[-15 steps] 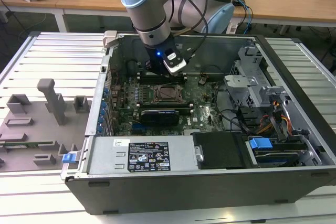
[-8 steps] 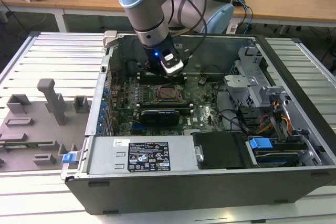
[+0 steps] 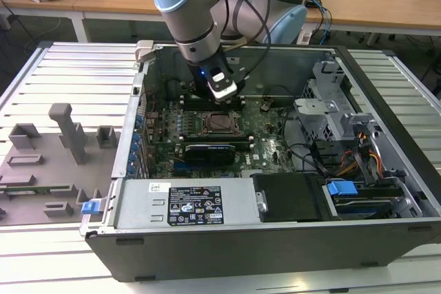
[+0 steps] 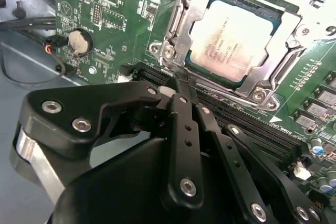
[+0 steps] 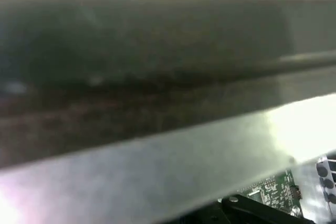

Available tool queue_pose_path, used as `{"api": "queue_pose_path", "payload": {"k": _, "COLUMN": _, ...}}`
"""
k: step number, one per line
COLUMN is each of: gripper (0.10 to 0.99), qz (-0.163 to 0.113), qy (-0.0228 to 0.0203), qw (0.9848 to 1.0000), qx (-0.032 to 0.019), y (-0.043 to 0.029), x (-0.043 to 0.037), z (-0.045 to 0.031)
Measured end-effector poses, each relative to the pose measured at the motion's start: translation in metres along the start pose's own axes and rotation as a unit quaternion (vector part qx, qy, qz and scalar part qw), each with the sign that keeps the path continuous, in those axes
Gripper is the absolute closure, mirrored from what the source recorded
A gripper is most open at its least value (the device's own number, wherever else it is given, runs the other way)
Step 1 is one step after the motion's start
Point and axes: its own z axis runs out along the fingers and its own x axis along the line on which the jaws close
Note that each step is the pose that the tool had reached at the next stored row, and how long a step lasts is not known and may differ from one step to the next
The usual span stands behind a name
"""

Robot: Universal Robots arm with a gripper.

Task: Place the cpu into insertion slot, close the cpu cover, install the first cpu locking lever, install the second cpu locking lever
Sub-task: 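Install the first cpu locking lever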

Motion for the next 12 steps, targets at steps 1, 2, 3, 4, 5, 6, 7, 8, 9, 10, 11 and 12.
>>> {"api": "queue_pose_path", "payload": {"k": 1, "gripper": 0.98, "qz": 0.002, "qy": -0.0005, "qw": 1.0, "qx": -0.0002, "y": 0.0001, "x": 0.0002, "z": 0.0008}}
{"api": "queue_pose_path", "payload": {"k": 2, "gripper": 0.98, "qz": 0.004, "qy": -0.0009, "qw": 1.0, "qx": 0.001, "y": 0.0, "x": 0.0003, "z": 0.001}}
{"api": "queue_pose_path", "payload": {"k": 3, "gripper": 0.98, "qz": 0.006, "qy": -0.0011, "qw": 1.0, "qx": 0.0018, "y": -0.0001, "x": 0.0003, "z": 0.0011}}
{"api": "queue_pose_path", "payload": {"k": 4, "gripper": 0.98, "qz": 0.006, "qy": -0.0012, "qw": 1.0, "qx": 0.0021, "y": -0.0002, "x": 0.0003, "z": 0.0011}}
{"api": "queue_pose_path", "payload": {"k": 5, "gripper": 0.98, "qz": 0.007, "qy": -0.0012, "qw": 1.0, "qx": 0.0022, "y": -0.0002, "x": 0.0003, "z": 0.0011}}
{"api": "queue_pose_path", "payload": {"k": 6, "gripper": 0.98, "qz": 0.007, "qy": -0.0013, "qw": 1.0, "qx": 0.0022, "y": -0.0001, "x": 0.0003, "z": 0.0012}}
{"api": "queue_pose_path", "payload": {"k": 7, "gripper": 0.98, "qz": 0.007, "qy": -0.0013, "qw": 1.0, "qx": 0.0021, "y": -0.0001, "x": 0.0003, "z": 0.0012}}
{"api": "queue_pose_path", "payload": {"k": 8, "gripper": 0.98, "qz": 0.007, "qy": -0.0013, "qw": 1.0, "qx": 0.0021, "y": -0.0001, "x": 0.0002, "z": 0.0011}}
{"api": "queue_pose_path", "payload": {"k": 9, "gripper": 0.98, "qz": 0.007, "qy": -0.0013, "qw": 1.0, "qx": 0.0019, "y": 0.0002, "x": -0.0002, "z": 0.0001}}
{"api": "queue_pose_path", "payload": {"k": 10, "gripper": 0.98, "qz": 0.007, "qy": -0.0014, "qw": 1.0, "qx": 0.0021, "y": 0.0009, "x": -0.0015, "z": -0.0037}}
{"api": "queue_pose_path", "payload": {"k": 11, "gripper": 0.98, "qz": 0.007, "qy": -0.0013, "qw": 1.0, "qx": 0.0022, "y": 0.0014, "x": -0.0024, "z": -0.0064}}
{"api": "queue_pose_path", "payload": {"k": 12, "gripper": 0.98, "qz": 0.007, "qy": -0.0013, "qw": 1.0, "qx": 0.0021, "y": 0.0021, "x": -0.0035, "z": -0.0096}}
